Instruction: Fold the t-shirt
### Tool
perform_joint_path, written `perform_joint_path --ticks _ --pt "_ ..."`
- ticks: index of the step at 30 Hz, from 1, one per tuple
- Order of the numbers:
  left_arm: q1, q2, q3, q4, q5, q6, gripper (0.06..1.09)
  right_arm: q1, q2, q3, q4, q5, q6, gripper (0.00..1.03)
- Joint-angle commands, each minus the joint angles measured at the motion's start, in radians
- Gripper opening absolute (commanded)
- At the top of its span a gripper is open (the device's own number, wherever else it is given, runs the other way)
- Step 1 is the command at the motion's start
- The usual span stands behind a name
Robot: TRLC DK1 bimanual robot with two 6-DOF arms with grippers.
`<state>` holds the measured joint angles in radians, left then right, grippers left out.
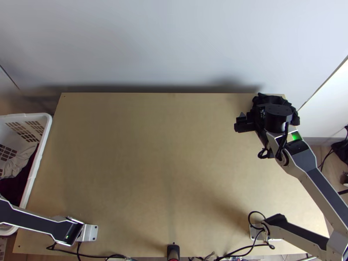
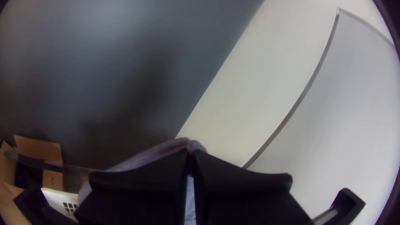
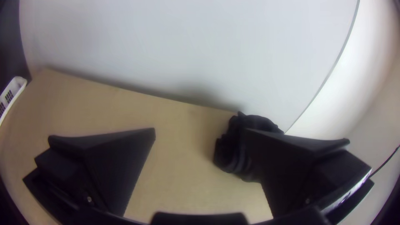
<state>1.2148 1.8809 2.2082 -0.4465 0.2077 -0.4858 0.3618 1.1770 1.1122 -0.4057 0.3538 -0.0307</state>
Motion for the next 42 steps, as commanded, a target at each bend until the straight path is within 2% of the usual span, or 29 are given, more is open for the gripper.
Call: perform_joint_path --ticks 1,3,7,15,18,22,28,33,38,42 --pt "-0.028 0.018 -0.047 -0.018 -0.082 0.116 0.09 0.003 -0.002 0.001 0.002 -0.001 0.002 0.98" --pt "-0.032 0.034 -0.031 -0.054 -0.088 0.130 0.09 0.002 -0.002 -0.002 0.002 0.001 -0.002 0.98" --pt "-0.024 -0.032 -0.068 -0.107 0.068 0.105 0.09 0.008 -0.002 0.001 0.002 -0.001 -0.002 0.98" --pt "-0.089 -0.092 -0.162 -0.113 0.088 0.213 0.09 0.009 -0.002 0.012 0.005 0.001 -0.003 0.98" --pt "-0.130 -0.149 -0.285 -0.093 0.082 0.270 0.09 0.009 -0.004 0.011 0.005 0.001 -0.003 0.98" --pt "-0.201 -0.275 -0.555 0.022 0.070 0.312 0.09 0.009 -0.008 0.009 0.005 0.001 -0.009 0.98" --pt "-0.359 -0.546 -0.941 0.177 0.068 0.466 0.09 0.012 -0.007 0.011 0.005 0.002 -0.025 0.98" --pt "-0.448 -0.648 -1.002 0.204 0.016 0.432 0.09 0.012 -0.007 0.011 0.010 0.002 -0.034 0.98" --pt "-0.471 -0.666 -0.970 0.183 0.016 0.362 0.09 0.016 -0.007 0.008 0.013 0.004 -0.035 0.98" --pt "-0.518 -0.697 -1.009 0.186 0.015 0.346 0.09 0.019 -0.007 0.005 0.024 0.004 -0.040 0.98"
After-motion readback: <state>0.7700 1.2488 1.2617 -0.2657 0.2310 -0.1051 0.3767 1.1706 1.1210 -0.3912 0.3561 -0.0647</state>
